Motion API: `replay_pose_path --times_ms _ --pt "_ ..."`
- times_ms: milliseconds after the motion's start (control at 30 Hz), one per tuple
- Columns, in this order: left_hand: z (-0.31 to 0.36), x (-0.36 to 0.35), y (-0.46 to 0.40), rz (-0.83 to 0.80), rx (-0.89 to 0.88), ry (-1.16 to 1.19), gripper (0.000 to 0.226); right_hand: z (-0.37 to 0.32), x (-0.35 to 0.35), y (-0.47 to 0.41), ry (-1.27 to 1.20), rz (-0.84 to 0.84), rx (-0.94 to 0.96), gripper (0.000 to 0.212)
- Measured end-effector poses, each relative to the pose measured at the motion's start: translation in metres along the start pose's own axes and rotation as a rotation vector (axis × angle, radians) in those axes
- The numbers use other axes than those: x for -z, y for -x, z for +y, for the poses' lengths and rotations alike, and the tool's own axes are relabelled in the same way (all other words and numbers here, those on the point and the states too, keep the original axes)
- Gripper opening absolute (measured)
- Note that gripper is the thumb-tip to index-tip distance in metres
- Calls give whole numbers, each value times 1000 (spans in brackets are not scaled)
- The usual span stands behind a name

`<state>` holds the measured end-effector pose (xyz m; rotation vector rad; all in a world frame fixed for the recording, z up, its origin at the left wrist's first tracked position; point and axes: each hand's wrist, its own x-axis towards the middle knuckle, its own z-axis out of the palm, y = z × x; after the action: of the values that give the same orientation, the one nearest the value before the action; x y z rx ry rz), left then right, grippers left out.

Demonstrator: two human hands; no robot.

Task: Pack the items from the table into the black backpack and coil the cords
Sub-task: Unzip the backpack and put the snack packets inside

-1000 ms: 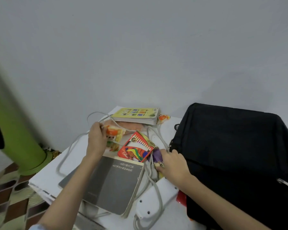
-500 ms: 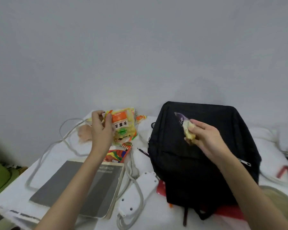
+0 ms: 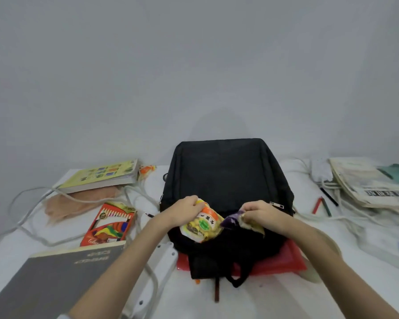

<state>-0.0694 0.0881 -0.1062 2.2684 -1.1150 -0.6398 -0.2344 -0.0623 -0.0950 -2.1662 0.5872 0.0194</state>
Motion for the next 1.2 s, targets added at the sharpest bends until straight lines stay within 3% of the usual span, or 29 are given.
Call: replay_pose_path --times_ms 100,167,267,333,400,500,567,700,767,867,933,967,1067,1133,1200 --pt "2 -4 4 39 -63 33 30 -3 -2 -7 131 69 53 19" --pt "1 -7 6 126 -144 91 21 -6 -2 -6 185 159 107 12" --pt "0 -15 2 443 -305 109 27 0 0 -10 247 387 226 20" --pt "0 -21 -4 661 -364 -34 15 1 -1 -13 389 506 277 28" --pt "0 -28 -13 780 -324 -327 8 -1 -8 -17 591 519 284 33" --pt "2 -29 -24 779 -160 -569 17 -4 -19 -22 700 580 281 43" --pt "-3 -28 -31 784 -149 -493 18 -12 -30 -17 654 632 411 24" --pt "-11 -16 -32 676 -290 -150 17 -19 -57 -4 684 231 558 30" --pt "-14 -7 -27 694 -433 -143 21 -20 -59 -15 779 208 493 28" --pt "-23 3 -20 723 -583 -193 31 -26 -39 -37 841 324 191 41" --pt "-29 6 -18 684 -617 -176 35 -16 -30 -51 848 237 110 43" --pt "-32 7 -17 649 -611 -140 37 -13 -30 -51 823 185 98 44" --pt "-37 9 -14 509 -549 -11 42 -11 -32 -31 598 93 311 44" --pt "-39 8 -12 363 -516 66 40 -9 -32 -11 579 233 453 30" --pt "-38 6 -10 208 -434 83 43 -2 -27 -2 721 440 465 32"
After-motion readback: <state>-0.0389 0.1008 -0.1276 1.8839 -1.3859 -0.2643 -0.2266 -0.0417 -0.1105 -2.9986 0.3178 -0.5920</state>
